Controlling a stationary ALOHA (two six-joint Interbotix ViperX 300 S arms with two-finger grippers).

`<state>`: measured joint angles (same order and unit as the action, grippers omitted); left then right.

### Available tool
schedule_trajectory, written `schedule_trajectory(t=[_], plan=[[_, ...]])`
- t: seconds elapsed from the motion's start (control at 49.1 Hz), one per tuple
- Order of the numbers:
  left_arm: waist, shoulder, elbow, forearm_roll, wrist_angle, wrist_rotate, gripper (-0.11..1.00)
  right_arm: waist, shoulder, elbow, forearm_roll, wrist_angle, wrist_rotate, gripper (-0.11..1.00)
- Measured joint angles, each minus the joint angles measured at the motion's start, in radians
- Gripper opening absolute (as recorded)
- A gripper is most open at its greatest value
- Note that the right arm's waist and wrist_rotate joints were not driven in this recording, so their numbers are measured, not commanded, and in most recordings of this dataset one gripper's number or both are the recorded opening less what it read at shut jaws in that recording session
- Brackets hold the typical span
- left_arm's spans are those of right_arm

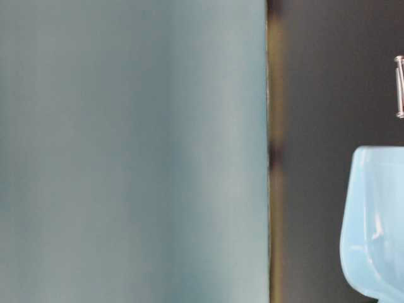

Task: Hold the dustpan with the left arm, while a human hand uses a hand brush to gather screws into the dustpan.
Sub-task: 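Close the left gripper on the dustpan handle and pull it slightly left, then hold the dustpan steady with the left gripper as the hand brings the brush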

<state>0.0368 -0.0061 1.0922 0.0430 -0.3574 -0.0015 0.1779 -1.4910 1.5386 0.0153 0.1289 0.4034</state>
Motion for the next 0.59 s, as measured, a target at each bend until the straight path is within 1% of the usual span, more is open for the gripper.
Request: schedule_trajectory(t=[0.02,0.041,0.305,0.59], plan=[[-0.003,0.0,0.0,0.0,0.003,-0.002,0.3,0.0,0.0,0.002,0.0,0.003,0.002,0.0],[-0.005,0.0,0.0,0.0,0.008,-0.002,0.29,0.0,0.0,0.0,0.0,0.008,0.0,0.0],[-0.002,-0.012,-0.002,0.0,0.02,0.006,0.3,0.0,0.0,0.002,-0.002,0.018,0.002,0.0],[0.008,-0.103,0.008,-0.002,0.023,-0.003,0.3,0.0,-0.002,0.002,0.0,0.018,0.0,0.0]])
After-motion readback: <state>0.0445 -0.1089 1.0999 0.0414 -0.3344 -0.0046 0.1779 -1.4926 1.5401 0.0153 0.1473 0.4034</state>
